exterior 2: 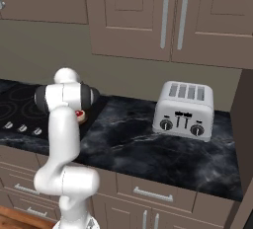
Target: Place both pans onto different burners. Then place the onion and the steak on different pans.
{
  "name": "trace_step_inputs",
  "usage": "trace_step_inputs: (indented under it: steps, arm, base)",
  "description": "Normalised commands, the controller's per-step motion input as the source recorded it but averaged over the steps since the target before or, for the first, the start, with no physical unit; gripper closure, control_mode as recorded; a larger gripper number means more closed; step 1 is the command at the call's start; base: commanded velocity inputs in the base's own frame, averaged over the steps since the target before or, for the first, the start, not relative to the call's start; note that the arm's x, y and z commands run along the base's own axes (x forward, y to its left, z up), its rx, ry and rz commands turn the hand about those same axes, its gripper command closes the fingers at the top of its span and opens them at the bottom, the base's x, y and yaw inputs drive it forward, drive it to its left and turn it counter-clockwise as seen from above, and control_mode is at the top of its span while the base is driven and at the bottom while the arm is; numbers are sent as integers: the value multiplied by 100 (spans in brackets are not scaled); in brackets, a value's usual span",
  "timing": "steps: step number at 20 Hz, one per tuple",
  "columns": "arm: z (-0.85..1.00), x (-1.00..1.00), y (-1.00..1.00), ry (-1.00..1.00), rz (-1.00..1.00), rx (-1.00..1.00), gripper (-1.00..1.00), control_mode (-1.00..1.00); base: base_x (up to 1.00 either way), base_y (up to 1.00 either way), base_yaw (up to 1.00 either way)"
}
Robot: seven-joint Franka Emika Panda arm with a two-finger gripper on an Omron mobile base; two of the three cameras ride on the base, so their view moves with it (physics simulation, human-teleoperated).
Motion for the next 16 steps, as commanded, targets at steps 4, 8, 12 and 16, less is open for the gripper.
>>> trace_step_inputs:
  steps: [4,8,12,16]
  arm:
    - [-32,17,2,0,0,-6,100,-100]
    - [-23,22,0,0,0,-4,100,-100]
    - [-15,35,0,0,0,-2,-100,-100]
    - [-7,25,0,-3,0,-3,-100,-100]
  base:
    - [0,0,0]
    - [0,0,0]
    - [0,0,0]
    - [0,0,0]
